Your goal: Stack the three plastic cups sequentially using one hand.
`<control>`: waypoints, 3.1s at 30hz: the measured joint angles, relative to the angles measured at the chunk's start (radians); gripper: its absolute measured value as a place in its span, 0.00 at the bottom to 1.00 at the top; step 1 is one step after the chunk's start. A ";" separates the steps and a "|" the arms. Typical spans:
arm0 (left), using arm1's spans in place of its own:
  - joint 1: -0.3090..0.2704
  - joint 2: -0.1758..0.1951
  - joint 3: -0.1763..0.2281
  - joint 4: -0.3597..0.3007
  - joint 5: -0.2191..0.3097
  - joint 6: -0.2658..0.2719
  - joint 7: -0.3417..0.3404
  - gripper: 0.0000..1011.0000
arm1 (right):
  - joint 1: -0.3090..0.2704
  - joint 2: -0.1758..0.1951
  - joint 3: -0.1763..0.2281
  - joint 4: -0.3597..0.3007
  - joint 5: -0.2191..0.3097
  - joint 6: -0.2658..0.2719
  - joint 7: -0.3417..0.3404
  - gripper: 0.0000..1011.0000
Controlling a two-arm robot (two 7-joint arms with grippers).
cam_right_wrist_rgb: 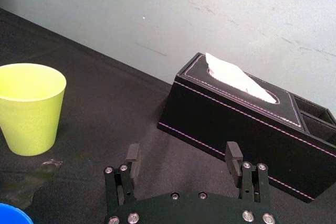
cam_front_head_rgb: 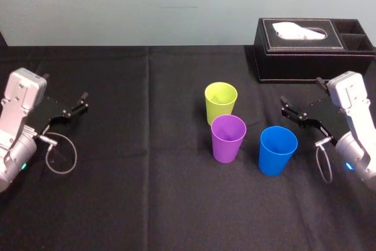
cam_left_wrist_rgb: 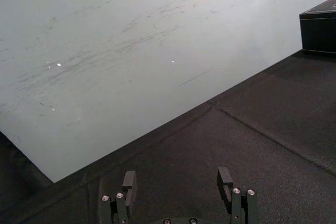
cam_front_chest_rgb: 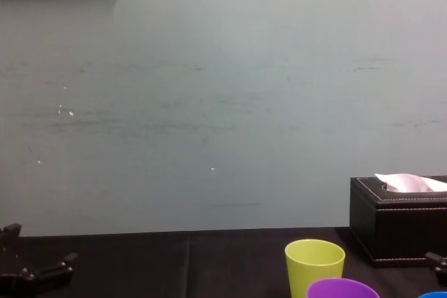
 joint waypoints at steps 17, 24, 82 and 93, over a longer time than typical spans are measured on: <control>0.000 0.000 0.000 0.000 0.000 0.000 0.000 1.00 | 0.000 0.000 0.000 0.000 0.000 0.000 0.000 0.99; 0.000 0.000 0.000 0.000 0.000 0.000 0.000 1.00 | 0.000 0.000 0.000 0.000 0.000 0.000 0.000 0.99; 0.000 0.000 0.000 0.000 0.000 0.000 0.000 1.00 | -0.511 0.175 0.232 -0.383 0.134 0.020 0.073 0.99; 0.000 0.000 0.000 0.000 0.000 0.000 0.000 1.00 | -0.500 0.114 0.193 -0.364 0.125 -0.056 0.155 0.99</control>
